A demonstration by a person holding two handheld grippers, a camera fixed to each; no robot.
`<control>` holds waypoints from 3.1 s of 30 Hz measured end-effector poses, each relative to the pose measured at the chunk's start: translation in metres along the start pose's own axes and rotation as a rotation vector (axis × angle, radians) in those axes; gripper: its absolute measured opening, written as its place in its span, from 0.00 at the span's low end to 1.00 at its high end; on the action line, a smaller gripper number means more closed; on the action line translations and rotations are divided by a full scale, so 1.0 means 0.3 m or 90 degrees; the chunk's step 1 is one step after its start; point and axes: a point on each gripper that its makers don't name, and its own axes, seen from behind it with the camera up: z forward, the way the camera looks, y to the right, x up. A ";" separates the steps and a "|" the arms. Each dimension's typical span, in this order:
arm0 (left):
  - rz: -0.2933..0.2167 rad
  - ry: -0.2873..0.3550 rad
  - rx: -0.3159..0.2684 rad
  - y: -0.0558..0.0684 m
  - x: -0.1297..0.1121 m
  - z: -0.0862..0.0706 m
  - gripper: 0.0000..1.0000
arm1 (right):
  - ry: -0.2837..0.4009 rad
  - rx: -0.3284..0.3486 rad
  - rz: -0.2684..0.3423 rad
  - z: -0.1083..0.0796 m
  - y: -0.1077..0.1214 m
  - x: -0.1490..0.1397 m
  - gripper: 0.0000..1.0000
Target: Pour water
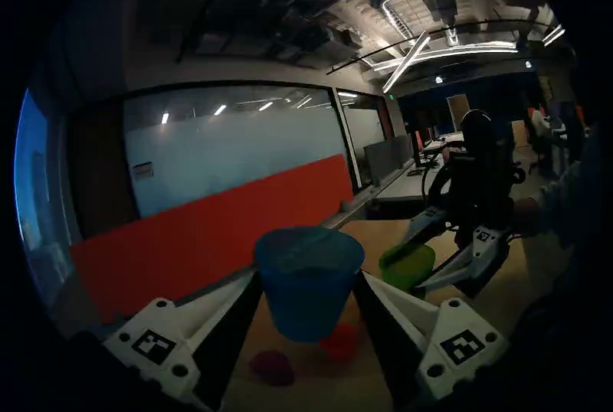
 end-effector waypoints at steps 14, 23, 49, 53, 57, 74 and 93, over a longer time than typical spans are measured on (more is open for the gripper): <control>0.106 0.012 0.029 -0.023 0.105 0.018 0.83 | 0.005 0.037 0.006 0.044 -0.075 0.002 0.91; 0.190 0.015 0.049 -0.042 0.166 0.022 0.83 | 0.007 0.059 0.010 0.069 -0.120 0.000 0.91; 0.388 0.006 0.084 -0.038 0.233 0.037 0.83 | 0.005 0.093 0.018 0.133 -0.181 -0.010 0.91; 0.409 0.006 0.088 -0.039 0.233 0.049 0.83 | 0.005 0.092 0.019 0.138 -0.175 -0.008 0.91; 0.427 0.006 0.091 -0.038 0.240 0.059 0.83 | 0.006 0.092 0.019 0.142 -0.172 -0.008 0.91; 0.492 0.006 0.097 -0.022 0.241 0.076 0.83 | 0.003 0.092 0.016 0.140 -0.164 -0.013 0.91; 0.545 0.010 0.104 -0.009 0.256 0.079 0.83 | 0.003 0.090 0.009 0.134 -0.157 -0.010 0.91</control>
